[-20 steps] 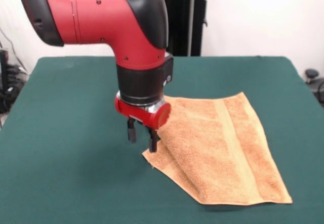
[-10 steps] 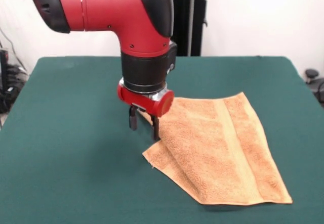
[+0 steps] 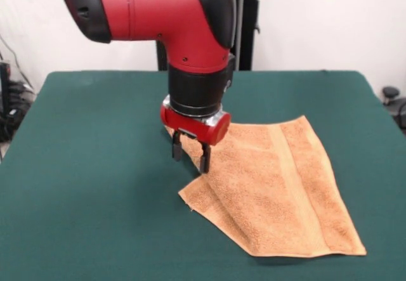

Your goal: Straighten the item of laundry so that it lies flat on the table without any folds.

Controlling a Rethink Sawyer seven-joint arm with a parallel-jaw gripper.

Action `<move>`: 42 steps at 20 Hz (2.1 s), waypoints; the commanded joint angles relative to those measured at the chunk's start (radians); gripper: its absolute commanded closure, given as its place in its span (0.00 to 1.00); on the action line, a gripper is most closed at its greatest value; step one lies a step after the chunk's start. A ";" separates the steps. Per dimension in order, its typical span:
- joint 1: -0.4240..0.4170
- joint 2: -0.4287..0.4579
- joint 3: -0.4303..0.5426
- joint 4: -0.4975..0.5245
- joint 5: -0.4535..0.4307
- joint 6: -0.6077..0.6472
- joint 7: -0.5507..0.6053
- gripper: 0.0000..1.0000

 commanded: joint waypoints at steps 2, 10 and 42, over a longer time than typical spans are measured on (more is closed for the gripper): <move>0.070 0.047 -0.038 0.089 -0.042 0.013 -0.102 0.00; 0.104 0.198 -0.101 -0.039 -0.151 -0.115 -0.060 0.00; 0.247 0.320 -0.258 -0.172 -0.147 -0.236 0.017 1.00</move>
